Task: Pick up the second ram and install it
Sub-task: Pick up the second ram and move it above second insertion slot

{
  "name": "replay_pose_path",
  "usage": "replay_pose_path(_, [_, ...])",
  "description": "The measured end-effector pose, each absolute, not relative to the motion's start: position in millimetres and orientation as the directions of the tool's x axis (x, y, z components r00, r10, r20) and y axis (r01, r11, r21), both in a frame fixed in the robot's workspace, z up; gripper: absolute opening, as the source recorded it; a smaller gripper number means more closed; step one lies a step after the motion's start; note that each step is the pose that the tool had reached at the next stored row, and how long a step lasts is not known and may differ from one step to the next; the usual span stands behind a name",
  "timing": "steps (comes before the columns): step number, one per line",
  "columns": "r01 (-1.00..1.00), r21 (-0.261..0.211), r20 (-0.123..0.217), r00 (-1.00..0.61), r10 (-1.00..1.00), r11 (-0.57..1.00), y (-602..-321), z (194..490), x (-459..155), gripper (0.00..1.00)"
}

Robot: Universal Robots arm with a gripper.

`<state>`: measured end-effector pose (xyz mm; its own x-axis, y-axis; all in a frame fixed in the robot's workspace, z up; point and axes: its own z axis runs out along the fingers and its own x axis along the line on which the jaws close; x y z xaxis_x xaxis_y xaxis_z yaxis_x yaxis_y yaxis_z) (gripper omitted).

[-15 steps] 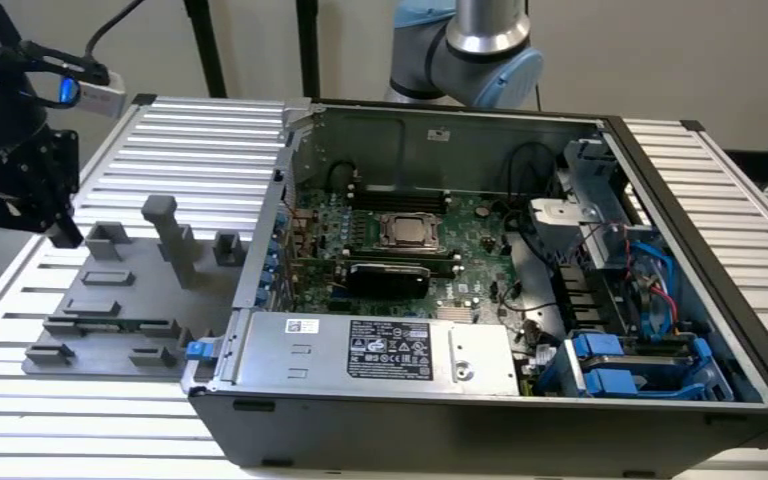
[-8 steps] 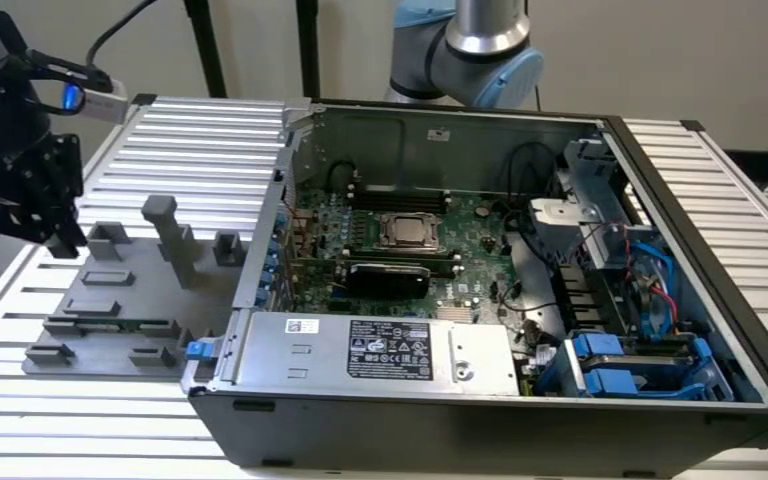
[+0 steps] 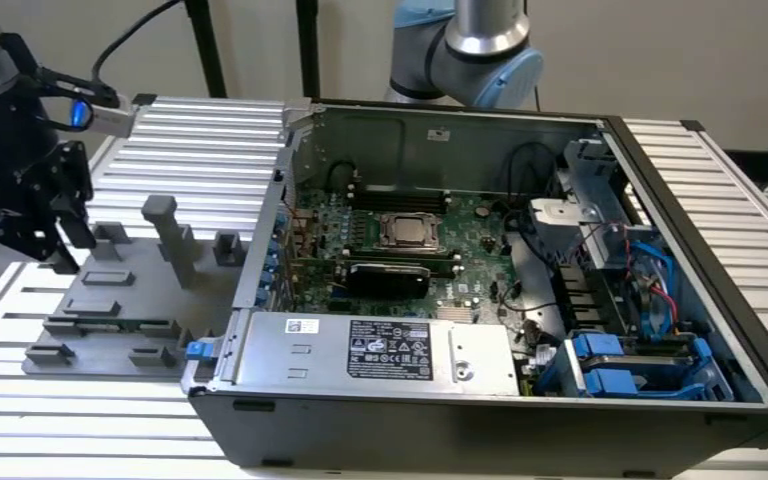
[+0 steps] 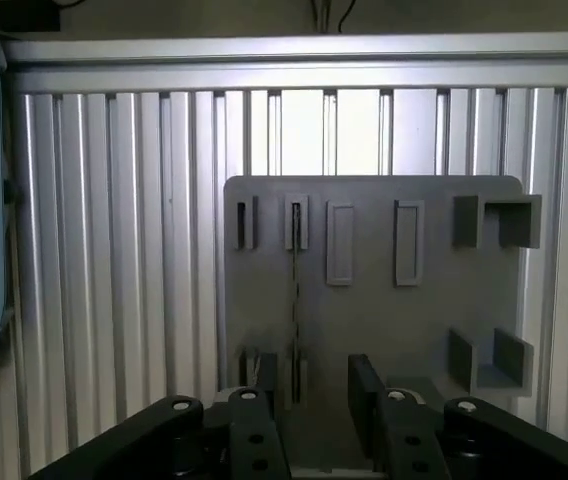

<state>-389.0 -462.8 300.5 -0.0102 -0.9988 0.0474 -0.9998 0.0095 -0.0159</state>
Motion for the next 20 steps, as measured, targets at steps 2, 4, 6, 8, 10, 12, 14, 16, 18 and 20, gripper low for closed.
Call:
replay_pose_path(2, [-1.000, -0.016, 0.047, -0.009, -0.999, 0.009, -462.8, 296.9, -389.0, 1.00])
replay_pose_path(4, [-1.000, -0.016, 0.047, -0.009, -0.999, 0.008, -462.8, 293.2, -388.9, 1.00])
replay_pose_path(6, [-1.000, -0.016, 0.047, -0.008, -0.999, 0.007, -462.8, 289.6, -389.0, 1.00])
replay_pose_path(8, [-1.000, -0.016, 0.047, -0.006, -0.999, 0.006, -462.8, 286.1, -388.9, 1.00])
replay_pose_path(10, [-1.000, -0.016, 0.047, -0.005, -0.999, 0.005, -462.9, 282.3, -389.0, 1.00])
replay_pose_path(12, [-1.000, -0.016, 0.047, -0.004, -0.999, 0.004, -463.5, 278.7, -389.0, 1.00])
replay_pose_path(14, [-1.000, -0.016, 0.047, -0.004, -0.999, 0.003, -464.6, 275.1, -389.0, 1.00])
replay_pose_path(16, [-1.000, -0.016, 0.046, -0.004, -0.999, 0.003, -466.2, 271.6, -389.0, 1.00])
replay_pose_path(18, [-1.000, -0.016, 0.045, -0.004, -0.999, 0.003, -468.1, 267.8, -389.0, 1.00])
replay_pose_path(20, [-1.000, -0.016, 0.044, -0.004, -0.999, 0.003, -470.0, 264.1, -389.0, 1.00])
